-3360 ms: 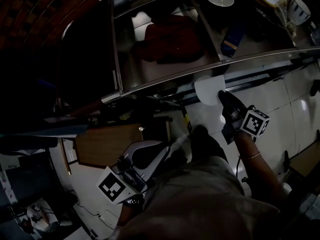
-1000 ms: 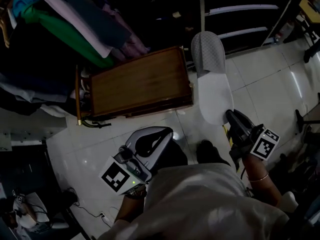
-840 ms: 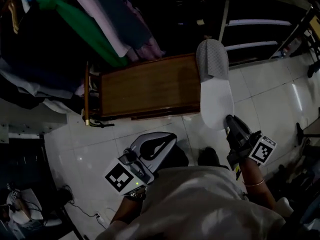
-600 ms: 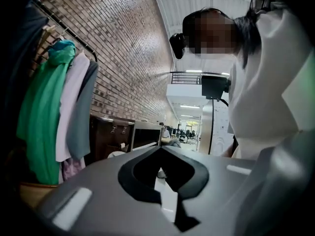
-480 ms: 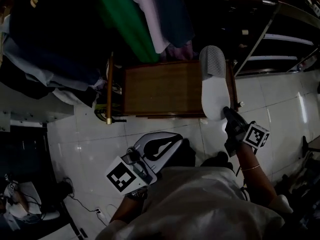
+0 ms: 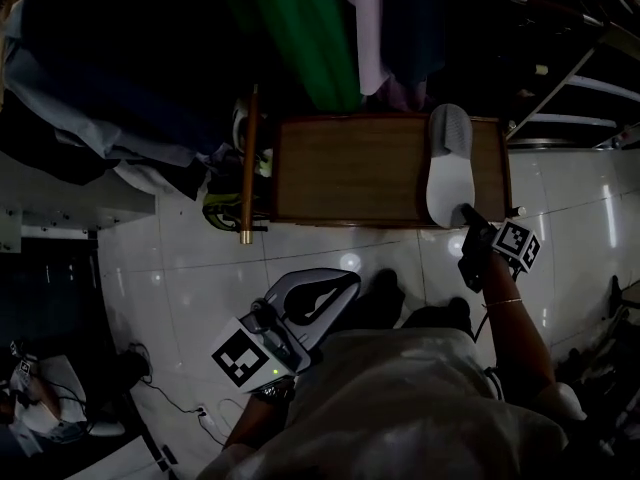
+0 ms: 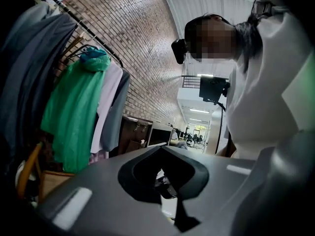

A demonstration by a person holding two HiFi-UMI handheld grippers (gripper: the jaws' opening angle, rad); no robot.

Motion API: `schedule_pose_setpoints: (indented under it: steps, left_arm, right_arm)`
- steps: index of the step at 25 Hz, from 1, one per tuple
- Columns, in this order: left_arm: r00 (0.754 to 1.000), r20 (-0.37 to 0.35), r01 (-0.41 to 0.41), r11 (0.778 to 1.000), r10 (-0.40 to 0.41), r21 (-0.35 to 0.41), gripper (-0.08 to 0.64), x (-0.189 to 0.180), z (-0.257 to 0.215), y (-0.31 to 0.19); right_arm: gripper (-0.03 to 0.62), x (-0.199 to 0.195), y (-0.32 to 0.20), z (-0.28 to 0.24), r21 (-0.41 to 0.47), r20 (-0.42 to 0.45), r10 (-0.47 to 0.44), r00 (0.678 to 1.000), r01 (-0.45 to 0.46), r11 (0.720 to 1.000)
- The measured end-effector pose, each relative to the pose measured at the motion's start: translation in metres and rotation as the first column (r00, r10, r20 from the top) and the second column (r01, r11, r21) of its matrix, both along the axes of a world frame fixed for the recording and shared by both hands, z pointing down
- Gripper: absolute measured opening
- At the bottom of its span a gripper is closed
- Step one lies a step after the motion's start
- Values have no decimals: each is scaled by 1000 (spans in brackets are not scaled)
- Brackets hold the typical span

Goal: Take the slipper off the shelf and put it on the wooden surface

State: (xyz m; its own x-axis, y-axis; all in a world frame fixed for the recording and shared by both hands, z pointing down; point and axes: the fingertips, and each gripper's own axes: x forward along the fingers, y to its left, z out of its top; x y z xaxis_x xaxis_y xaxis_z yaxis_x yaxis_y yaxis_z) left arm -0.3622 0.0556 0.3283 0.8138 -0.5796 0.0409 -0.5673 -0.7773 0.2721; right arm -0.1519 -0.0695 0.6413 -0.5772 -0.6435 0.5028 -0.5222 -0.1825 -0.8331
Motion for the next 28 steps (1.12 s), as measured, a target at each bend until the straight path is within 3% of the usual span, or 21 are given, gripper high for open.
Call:
schedule_pose_setpoints:
  steps: [5, 9, 12, 14, 16, 17, 19, 21, 25, 28]
  left_arm:
    - [997, -57, -47, 998, 45, -45, -3, 4, 15, -6]
    - [995, -82, -62, 997, 58, -40, -3, 18, 14, -7]
    - [996, -53, -68, 998, 67, -13, -3, 37, 7, 3]
    - [996, -43, -81, 997, 81, 5, -3, 54, 0, 15]
    - [994, -38, -99, 995, 99, 15, -3, 75, -7, 32]
    - [993, -37, -110, 994, 110, 18, -3, 87, -11, 43]
    - [990, -45, -132, 991, 134, 36, -3, 113, -20, 65]
    - [987, -54, -146, 987, 150, 61, -3, 141, -30, 87]
    - [987, -1, -159, 985, 159, 68, -3, 178, -31, 138]
    - [990, 34, -137, 987, 134, 82, -3, 182, -34, 155]
  right_arm:
    - [268, 14, 16, 15, -84, -173, -2, 985, -13, 996]
    - [318, 29, 32, 0, -84, -266, -1, 964, -22, 996]
    - [316, 31, 50, -44, 21, -235, 7, 972, -2, 1000]
    - [316, 42, 68, -71, 136, -260, -34, 965, 71, 988]
    - [314, 49, 86, -117, 303, -348, -94, 933, 206, 931]
    - [311, 50, 97, -146, 391, -405, -115, 907, 285, 875]
    - [301, 52, 124, -201, 527, -505, -124, 854, 419, 739]
    - [301, 59, 156, -240, 603, -535, -128, 835, 484, 634]
    - [305, 70, 223, -281, 661, -557, -167, 814, 556, 504]
    - [313, 75, 257, -304, 704, -556, -160, 816, 564, 432]
